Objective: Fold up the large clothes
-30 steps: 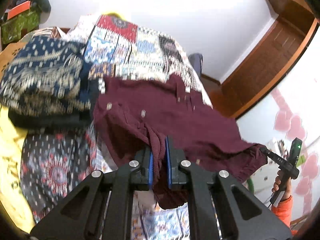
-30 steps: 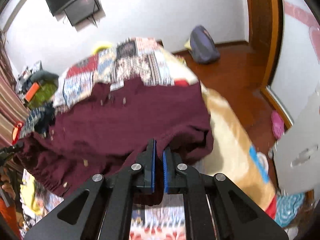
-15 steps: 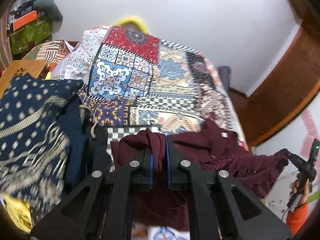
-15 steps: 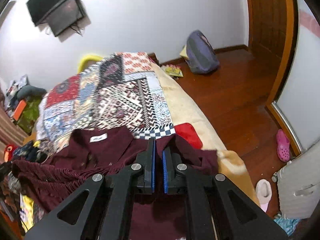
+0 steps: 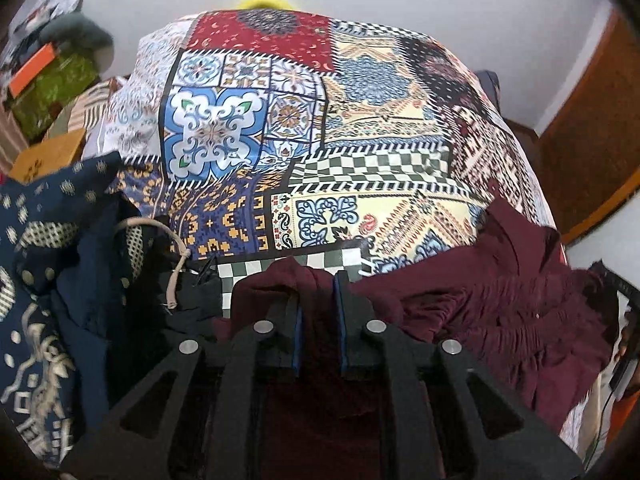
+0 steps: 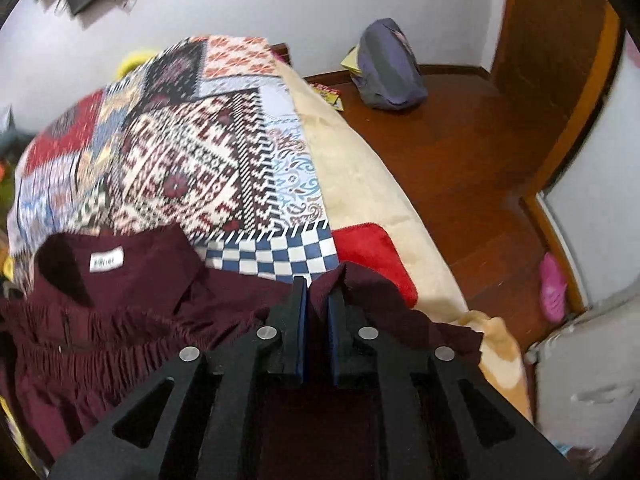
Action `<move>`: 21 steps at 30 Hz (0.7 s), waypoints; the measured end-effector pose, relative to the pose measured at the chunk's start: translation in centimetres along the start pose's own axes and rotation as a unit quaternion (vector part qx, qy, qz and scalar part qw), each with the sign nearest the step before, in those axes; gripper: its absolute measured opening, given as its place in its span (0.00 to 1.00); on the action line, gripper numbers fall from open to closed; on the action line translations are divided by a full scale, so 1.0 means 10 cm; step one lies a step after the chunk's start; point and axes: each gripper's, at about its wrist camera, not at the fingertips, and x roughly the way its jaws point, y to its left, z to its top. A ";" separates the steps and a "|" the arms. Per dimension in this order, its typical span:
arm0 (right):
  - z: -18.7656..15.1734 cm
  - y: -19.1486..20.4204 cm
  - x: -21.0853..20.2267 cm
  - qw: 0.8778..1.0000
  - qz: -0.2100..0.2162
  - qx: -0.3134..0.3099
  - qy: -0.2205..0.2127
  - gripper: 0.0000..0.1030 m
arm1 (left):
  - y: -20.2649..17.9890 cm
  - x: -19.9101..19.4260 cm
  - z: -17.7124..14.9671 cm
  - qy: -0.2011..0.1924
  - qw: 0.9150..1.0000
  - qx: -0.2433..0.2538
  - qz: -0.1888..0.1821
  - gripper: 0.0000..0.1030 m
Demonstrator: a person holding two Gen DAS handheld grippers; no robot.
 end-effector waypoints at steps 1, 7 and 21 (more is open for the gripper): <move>0.00 0.03 -0.08 1.000 -0.001 -0.016 0.008 0.15 | -0.01 -0.05 0.00 0.000 1.000 0.004 -0.003 0.16; 0.03 0.16 -0.57 0.998 -0.029 -0.046 -0.040 0.56 | 0.02 -0.48 0.06 -0.006 0.998 -0.007 -0.057 0.28; -0.40 0.82 -0.97 0.990 0.060 -0.118 -0.046 0.56 | -0.18 -0.98 -0.13 -0.058 0.997 0.042 -0.026 0.56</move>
